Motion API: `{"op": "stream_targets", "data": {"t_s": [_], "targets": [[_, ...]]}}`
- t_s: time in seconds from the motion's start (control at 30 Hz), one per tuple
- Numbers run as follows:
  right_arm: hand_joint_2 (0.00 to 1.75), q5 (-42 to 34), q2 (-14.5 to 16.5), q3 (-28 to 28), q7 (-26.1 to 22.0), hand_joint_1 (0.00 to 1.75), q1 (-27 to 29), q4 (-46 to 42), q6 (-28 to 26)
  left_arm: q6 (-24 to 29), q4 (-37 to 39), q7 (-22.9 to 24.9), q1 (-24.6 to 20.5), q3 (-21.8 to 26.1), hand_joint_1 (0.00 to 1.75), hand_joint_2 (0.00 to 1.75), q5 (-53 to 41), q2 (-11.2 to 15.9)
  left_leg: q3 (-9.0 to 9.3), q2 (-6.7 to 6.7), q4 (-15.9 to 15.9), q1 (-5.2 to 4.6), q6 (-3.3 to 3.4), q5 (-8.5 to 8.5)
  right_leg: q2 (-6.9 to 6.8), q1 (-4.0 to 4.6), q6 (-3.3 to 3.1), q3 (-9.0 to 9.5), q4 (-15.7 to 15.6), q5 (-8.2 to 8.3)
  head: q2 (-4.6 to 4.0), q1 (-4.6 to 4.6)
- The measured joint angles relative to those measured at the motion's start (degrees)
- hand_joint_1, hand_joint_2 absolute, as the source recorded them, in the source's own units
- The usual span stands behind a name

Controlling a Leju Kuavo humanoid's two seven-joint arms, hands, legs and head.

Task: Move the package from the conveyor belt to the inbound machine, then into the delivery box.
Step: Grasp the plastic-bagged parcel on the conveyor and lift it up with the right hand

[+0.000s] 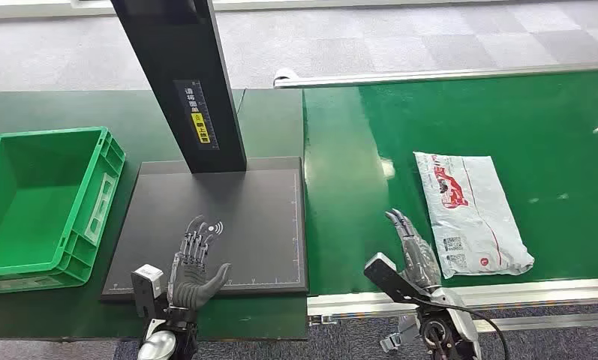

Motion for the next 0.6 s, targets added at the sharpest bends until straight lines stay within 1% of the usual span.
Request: {"op": "stream_targets", "data": {"t_s": [0.2, 0.37, 0.6], "targets": [[1.75, 5.62, -2.04, -2.87, 3.55, 0.0, 0.31, -0.1, -0.17, 0.13, -1.74, -0.28, 0.38, 0.82, 0.0, 1.75, -0.32, 0.41, 0.01, -0.01, 0.0, 0.0, 0.0, 0.0, 0.0, 0.0, 0.0, 0.0, -0.01, 0.0, 0.0, -0.01], [1.75, 8.73, -3.4, -5.91, 5.68, 0.0, 0.64, 0.1, -0.15, 0.29, -2.09, -0.26, 0.42, 1.01, 0.0, 1.75, -0.61, 0.62, 0.01, -0.01, 0.0, 0.0, 0.0, 0.0, 0.0, 0.0, 0.0, 0.0, -0.01, 0.0, 0.0, -0.01], [1.75, 6.87, -4.45, -9.98, 5.04, 0.0, 1.05, 3.16, 2.15, -0.18, -1.41, -0.28, -0.4, 0.54, 0.0, 1.75, -0.53, 0.99, -0.01, -0.01, 0.0, 0.0, 0.0, 0.0, 0.0, 0.0, 0.0, 0.0, -0.01, 0.0, 0.0, -0.01]]}}
